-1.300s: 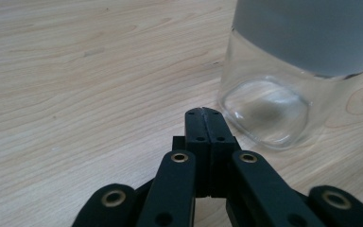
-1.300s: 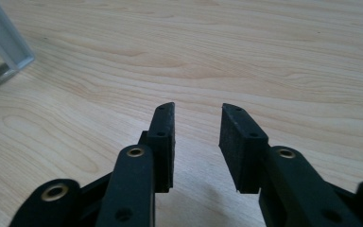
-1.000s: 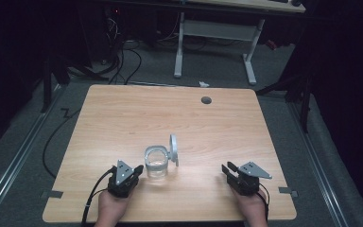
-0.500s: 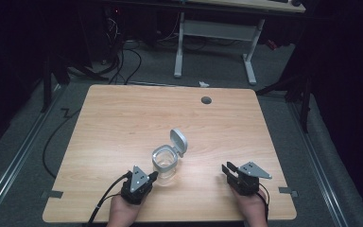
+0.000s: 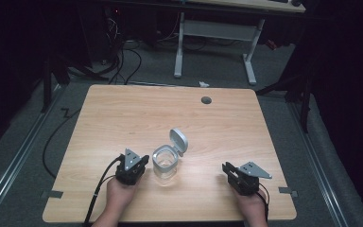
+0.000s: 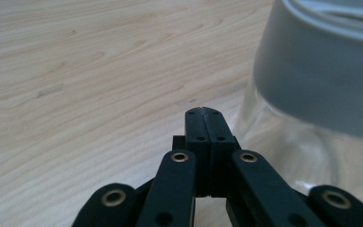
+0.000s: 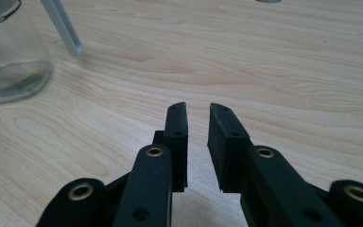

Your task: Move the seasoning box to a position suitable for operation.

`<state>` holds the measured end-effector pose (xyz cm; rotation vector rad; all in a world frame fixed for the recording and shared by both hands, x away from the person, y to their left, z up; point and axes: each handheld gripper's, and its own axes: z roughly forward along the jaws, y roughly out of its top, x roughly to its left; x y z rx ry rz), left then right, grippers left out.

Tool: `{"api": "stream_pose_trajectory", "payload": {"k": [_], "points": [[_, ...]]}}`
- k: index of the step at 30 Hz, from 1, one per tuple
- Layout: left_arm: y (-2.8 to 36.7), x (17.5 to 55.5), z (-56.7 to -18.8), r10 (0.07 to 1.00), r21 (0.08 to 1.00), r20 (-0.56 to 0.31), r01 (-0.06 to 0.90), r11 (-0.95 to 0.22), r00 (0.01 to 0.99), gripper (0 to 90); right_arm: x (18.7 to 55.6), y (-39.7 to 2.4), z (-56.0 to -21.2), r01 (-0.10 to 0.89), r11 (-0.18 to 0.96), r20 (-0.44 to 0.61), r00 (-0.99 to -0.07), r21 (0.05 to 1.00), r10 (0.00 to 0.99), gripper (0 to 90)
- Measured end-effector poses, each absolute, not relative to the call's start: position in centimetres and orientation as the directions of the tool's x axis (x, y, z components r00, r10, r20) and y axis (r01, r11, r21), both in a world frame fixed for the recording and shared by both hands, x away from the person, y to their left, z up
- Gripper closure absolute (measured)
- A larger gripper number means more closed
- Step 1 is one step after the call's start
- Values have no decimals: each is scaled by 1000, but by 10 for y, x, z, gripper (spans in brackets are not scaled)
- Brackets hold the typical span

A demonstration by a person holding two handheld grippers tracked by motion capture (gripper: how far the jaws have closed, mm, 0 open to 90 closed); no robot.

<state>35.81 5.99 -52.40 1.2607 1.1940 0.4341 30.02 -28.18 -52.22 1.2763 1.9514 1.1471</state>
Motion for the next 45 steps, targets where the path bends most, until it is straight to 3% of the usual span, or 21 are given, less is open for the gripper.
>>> {"api": "stream_pose_trajectory", "payload": {"k": [6, 29, 38, 45], "points": [[53, 354, -525, 795, 880, -452, 350, 321, 405, 900, 301, -281, -523, 465, 203, 6, -409, 862, 913, 900], [27, 305, -529, 742, 888, -441, 362, 282, 505, 900, 301, -280, -524, 477, 192, 18, -401, 858, 916, 887], [35, 294, -530, 734, 881, -456, 375, 289, 504, 900, 302, -275, -524, 484, 188, 16, -387, 855, 922, 881], [30, 282, -532, 711, 872, -467, 407, 272, 526, 894, 306, -257, -517, 470, 212, 15, -434, 857, 901, 900]]}}
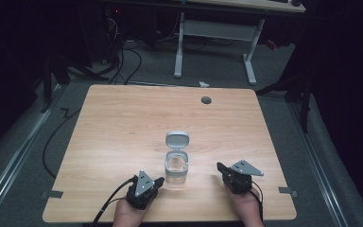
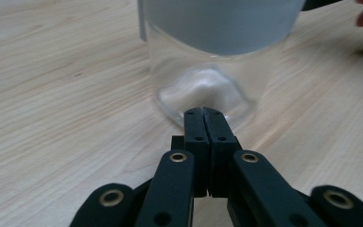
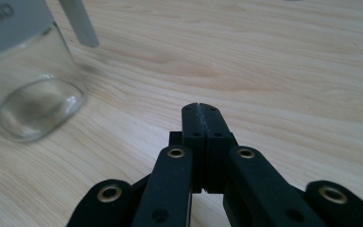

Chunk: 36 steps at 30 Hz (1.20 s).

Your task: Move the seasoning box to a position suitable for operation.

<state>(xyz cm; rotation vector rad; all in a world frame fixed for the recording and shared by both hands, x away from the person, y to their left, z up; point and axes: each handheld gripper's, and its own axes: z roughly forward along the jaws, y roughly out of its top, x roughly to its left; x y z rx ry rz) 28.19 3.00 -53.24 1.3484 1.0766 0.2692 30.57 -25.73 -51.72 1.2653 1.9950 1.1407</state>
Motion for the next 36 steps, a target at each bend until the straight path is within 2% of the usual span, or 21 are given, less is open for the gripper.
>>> {"api": "stream_pose_trajectory", "payload": {"k": [10, 23, 36], "points": [[13, 277, -534, 675, 873, -464, 426, 238, 574, 898, 329, -228, -497, 434, 218, 15, -472, 874, 881, 900], [8, 283, -534, 656, 861, -486, 444, 247, 577, 900, 365, -194, -471, 398, 199, 32, -504, 895, 863, 899], [8, 283, -534, 652, 863, -486, 438, 252, 582, 900, 383, -177, -446, 349, 197, 15, -521, 916, 854, 899]]}}
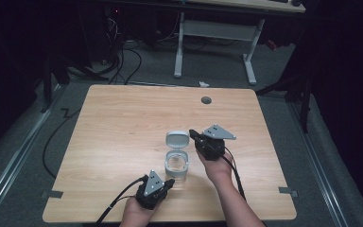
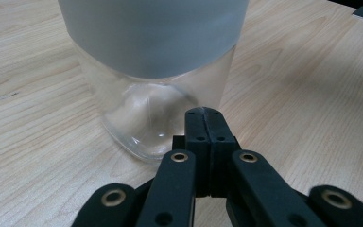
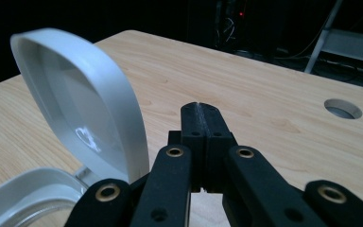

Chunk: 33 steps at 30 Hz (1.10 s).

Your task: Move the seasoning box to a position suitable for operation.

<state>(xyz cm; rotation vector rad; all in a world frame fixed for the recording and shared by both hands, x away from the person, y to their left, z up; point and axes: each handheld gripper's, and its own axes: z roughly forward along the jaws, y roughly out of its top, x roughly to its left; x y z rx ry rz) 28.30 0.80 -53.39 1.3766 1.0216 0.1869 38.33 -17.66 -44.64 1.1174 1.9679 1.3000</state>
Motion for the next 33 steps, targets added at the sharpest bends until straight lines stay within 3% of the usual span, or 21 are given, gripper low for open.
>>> {"api": "stream_pose_trajectory", "payload": {"k": [33], "points": [[7, 283, -534, 651, 862, -487, 440, 250, 582, 900, 351, -172, -455, 325, 217, 10, -576, 921, 817, 898]]}}
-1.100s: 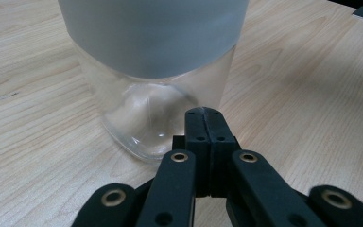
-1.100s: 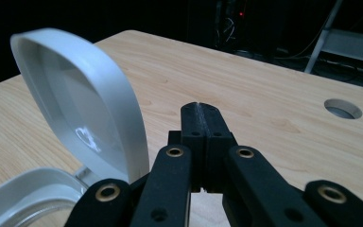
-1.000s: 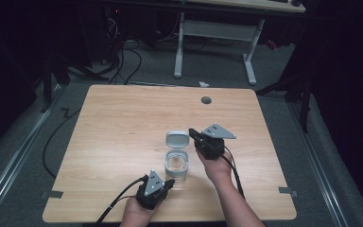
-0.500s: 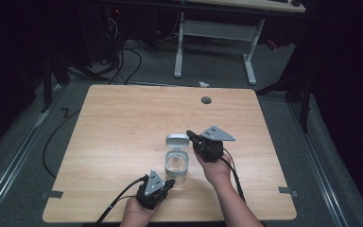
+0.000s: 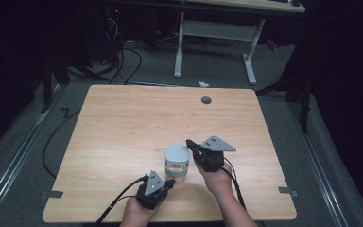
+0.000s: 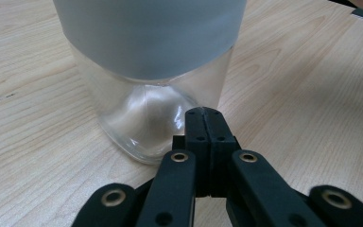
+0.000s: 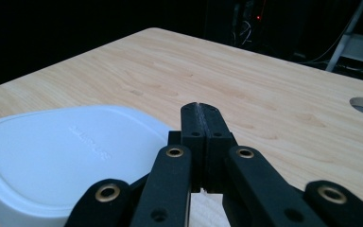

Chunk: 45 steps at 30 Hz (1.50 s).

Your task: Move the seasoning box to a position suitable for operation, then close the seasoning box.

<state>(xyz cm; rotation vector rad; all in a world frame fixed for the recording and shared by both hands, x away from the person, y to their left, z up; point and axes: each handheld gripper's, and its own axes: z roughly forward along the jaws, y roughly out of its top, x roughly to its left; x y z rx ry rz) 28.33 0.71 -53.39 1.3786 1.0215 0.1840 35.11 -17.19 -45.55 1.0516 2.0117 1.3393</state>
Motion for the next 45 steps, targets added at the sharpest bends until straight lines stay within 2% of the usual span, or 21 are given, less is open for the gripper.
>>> {"api": "stream_pose_trajectory", "payload": {"k": [14, 21, 27, 30, 33, 36, 37, 38, 39, 40, 41, 45], "points": [[9, 281, -532, 644, 859, -492, 448, 249, 586, 900, 335, -183, -460, 313, 209, 6, -569, 926, 822, 889], [32, 276, -518, 641, 865, -488, 430, 260, 592, 865, 334, -198, -465, 340, 199, 20, -545, 919, 838, 883], [72, 289, -508, 679, 877, -462, 406, 256, 570, 784, 335, -213, -476, 379, 186, 39, -513, 907, 858, 866], [95, 300, -509, 727, 892, -426, 386, 236, 538, 685, 336, -222, -482, 397, 183, 40, -493, 899, 869, 841], [122, 314, -516, 793, 908, -384, 351, 230, 472, 572, 338, -234, -489, 418, 182, 38, -466, 890, 884, 798], [150, 327, -517, 819, 890, -425, 343, 301, 385, 527, 339, -249, -494, 436, 175, 37, -436, 883, 899, 715], [158, 330, -518, 825, 886, -435, 336, 320, 361, 521, 339, -254, -496, 440, 176, 32, -426, 881, 904, 676], [165, 333, -518, 832, 883, -439, 332, 331, 338, 509, 338, -267, -500, 455, 161, 37, -396, 876, 918, 595], [170, 334, -519, 838, 881, -443, 327, 342, 319, 509, 338, -267, -500, 455, 161, 37, -396, 876, 918, 595], [177, 337, -520, 849, 883, -437, 318, 344, 297, 502, 336, -283, -505, 468, 156, 27, -361, 870, 932, 519], [180, 338, -521, 855, 885, -433, 315, 343, 286, 502, 336, -283, -505, 468, 156, 27, -361, 870, 932, 519], [191, 342, -529, 877, 888, -415, 319, 332, 242, 491, 321, -311, -513, 486, 115, 38, -294, 866, 955, 410]]}}
